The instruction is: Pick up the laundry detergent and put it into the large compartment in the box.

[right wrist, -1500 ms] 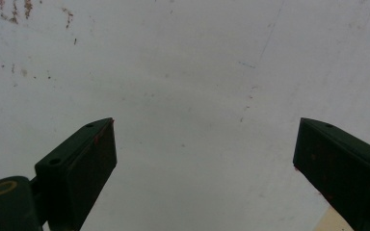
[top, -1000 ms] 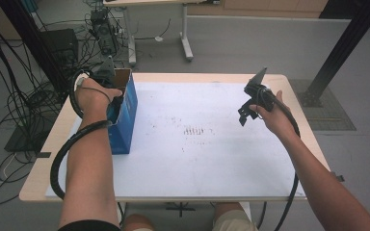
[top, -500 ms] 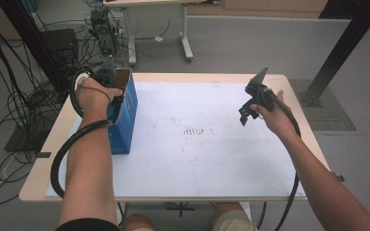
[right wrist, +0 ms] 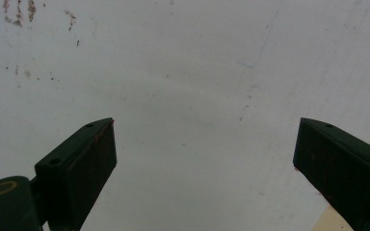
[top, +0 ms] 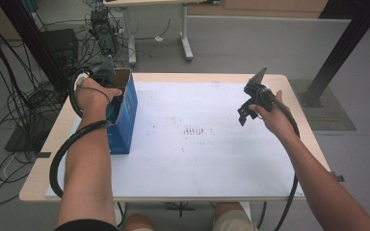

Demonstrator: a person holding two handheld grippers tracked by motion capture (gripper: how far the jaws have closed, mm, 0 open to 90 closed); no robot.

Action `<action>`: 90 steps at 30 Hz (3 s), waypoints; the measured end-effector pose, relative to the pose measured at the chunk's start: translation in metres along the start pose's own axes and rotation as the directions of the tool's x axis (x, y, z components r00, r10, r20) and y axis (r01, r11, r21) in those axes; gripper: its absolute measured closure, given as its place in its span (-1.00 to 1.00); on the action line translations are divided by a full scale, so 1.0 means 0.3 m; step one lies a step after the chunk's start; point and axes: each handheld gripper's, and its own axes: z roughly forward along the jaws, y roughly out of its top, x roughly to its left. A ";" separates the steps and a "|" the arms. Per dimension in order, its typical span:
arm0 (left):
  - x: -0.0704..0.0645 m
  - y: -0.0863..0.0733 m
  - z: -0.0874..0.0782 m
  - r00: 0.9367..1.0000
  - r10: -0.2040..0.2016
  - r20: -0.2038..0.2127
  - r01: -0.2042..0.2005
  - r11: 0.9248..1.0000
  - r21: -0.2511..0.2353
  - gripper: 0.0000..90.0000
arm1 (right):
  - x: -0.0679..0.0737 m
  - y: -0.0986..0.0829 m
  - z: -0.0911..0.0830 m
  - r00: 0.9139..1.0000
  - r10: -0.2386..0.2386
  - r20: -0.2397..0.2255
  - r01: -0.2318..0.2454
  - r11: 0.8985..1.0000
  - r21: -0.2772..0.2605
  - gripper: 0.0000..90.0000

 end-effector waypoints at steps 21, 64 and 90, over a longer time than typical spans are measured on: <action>0.000 -0.008 0.000 1.000 0.000 0.000 0.000 1.000 -0.008 -0.19 | -0.005 -0.010 -0.017 1.000 0.002 0.007 -0.002 1.000 -0.005 -0.82; -0.012 -0.013 -0.001 1.000 0.007 -0.006 -0.007 1.000 -0.011 -0.19 | -0.012 -0.019 -0.031 1.000 0.008 -0.001 -0.008 1.000 -0.020 -0.82; -0.014 -0.013 -0.002 1.000 0.013 -0.008 -0.013 1.000 -0.010 -0.19 | -0.008 -0.020 -0.033 1.000 0.006 -0.002 -0.006 1.000 -0.019 -0.82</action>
